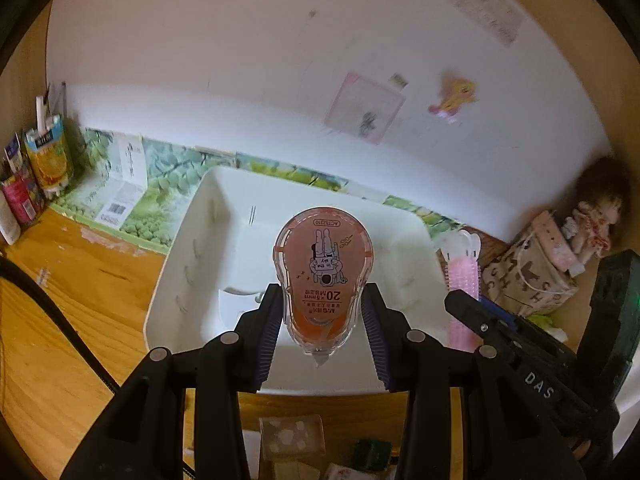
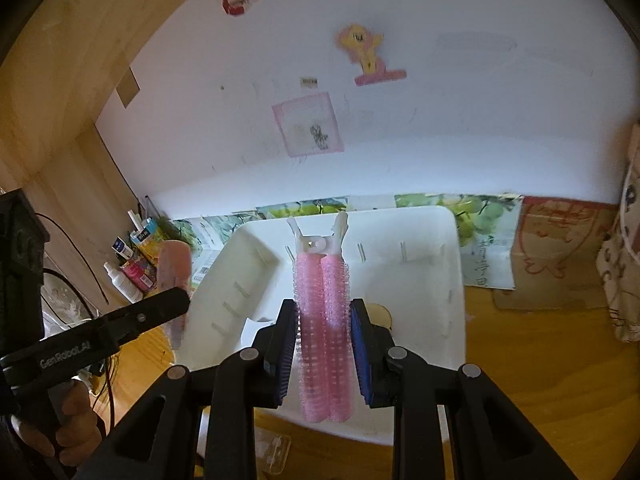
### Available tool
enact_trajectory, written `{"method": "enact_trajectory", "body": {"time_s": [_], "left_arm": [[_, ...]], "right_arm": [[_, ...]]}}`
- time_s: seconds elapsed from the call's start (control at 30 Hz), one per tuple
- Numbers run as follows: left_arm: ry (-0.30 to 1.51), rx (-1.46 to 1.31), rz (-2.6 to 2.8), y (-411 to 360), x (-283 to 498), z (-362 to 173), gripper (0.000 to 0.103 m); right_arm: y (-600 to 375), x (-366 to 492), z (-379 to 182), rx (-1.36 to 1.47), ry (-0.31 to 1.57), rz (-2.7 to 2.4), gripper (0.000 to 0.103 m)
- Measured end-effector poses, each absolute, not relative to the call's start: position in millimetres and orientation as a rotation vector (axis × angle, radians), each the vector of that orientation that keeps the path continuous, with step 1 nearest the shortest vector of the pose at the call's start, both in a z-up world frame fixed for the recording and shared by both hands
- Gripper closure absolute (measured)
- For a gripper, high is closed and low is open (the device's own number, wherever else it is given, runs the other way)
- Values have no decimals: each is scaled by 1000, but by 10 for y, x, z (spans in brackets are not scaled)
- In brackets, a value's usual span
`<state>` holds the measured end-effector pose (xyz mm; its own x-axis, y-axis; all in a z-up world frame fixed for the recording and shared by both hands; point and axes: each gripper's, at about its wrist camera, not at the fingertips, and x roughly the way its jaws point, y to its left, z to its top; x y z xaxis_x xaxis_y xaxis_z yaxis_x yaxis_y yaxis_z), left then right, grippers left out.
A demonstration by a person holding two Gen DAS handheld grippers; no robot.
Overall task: Organize rigid objects
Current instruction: 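Lift and carry the tape roller and curler clip with both tools over the basket, then open both tools to drop the tape roller and curler clip into the basket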
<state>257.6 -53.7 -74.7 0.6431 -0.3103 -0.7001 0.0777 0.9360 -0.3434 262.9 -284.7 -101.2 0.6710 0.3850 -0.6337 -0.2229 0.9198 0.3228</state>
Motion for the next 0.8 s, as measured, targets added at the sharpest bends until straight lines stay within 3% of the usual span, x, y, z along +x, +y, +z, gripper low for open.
{"method": "enact_trajectory", "body": {"time_s": [0.53,0.57,0.6,0.7,0.8], "left_arm": [[915,-293,-155,-730,2782,-1109,59],[911,-288,-150,-730,2781,-1102,58],[906,-280,-144,-731,2772,-1087,57],[872,-271,-146,-722,2715,-1001,32],[842,-272,-159,-711,2650,-910,26]], "right_arm": [[-3001,2774,-1261,265,765,346,73],[-3010,2764,-1251,267,760,345,71],[-3016,2752,-1239,271,754,347,62],[-3030,2692,-1170,284,721,349,39],[-3029,2625,-1082,292,687,362,33]]}}
